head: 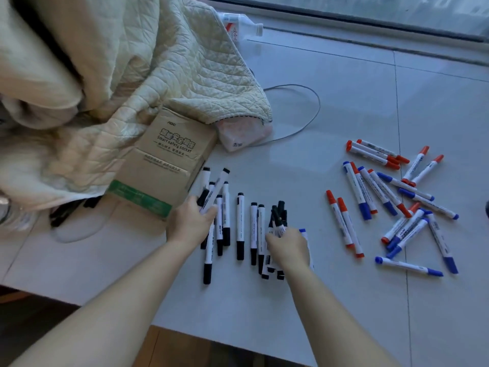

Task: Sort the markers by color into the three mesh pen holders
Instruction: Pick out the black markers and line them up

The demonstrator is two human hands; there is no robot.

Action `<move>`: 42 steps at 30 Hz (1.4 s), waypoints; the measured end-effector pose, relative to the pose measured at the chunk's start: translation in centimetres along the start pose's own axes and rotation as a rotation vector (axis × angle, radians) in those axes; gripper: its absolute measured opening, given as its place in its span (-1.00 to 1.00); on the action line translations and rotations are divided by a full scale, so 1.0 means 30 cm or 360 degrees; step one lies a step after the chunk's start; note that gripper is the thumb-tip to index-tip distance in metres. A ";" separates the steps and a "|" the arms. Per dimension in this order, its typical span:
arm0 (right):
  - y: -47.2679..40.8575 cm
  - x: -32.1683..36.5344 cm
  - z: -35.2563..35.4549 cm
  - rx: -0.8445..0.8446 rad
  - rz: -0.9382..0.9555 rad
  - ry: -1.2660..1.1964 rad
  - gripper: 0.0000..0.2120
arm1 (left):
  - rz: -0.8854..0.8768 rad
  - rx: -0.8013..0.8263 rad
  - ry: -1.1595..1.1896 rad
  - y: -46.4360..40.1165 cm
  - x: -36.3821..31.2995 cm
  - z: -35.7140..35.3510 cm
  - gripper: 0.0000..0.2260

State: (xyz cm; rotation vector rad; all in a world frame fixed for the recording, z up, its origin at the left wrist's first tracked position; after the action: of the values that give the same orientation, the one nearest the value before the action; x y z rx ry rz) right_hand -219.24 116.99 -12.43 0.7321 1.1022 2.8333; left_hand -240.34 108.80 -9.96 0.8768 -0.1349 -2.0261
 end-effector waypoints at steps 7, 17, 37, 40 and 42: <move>-0.007 -0.021 -0.051 -0.0049 -0.0005 -0.0048 -0.85 | 0.0210 0.0015 -0.0046 0.076 0.145 -0.072 -0.73; 0.005 -0.013 -0.103 -0.0482 0.0226 0.0082 -0.58 | 0.0085 -0.0271 0.0007 0.122 0.170 -0.129 -0.56; -0.037 0.036 -0.147 -0.0430 0.0248 0.0254 -0.43 | -0.0259 -0.0296 -0.0250 0.090 0.146 -0.150 -0.45; -0.041 0.034 -0.145 -0.0433 0.0209 0.0189 -0.46 | -0.0268 -0.0257 -0.0407 0.080 0.162 -0.159 -0.45; -0.044 0.036 -0.141 -0.0487 0.0179 0.0090 -0.48 | -0.0282 -0.0229 -0.0500 0.076 0.176 -0.165 -0.43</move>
State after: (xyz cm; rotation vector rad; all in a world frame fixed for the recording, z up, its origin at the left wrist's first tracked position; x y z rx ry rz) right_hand -222.21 115.48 -15.54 0.7114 0.6257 3.0325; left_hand -237.46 104.51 -15.51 0.4906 -0.0861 -2.2984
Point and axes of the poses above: each hand's wrist, its own y-axis away from the middle knuckle, its own z-axis out of the back of the hand, x = y × z, the point moved 6 cm from there along -y, towards the middle knuckle, and after that the axes turned 6 degrees about y, right-handed, at the moved point
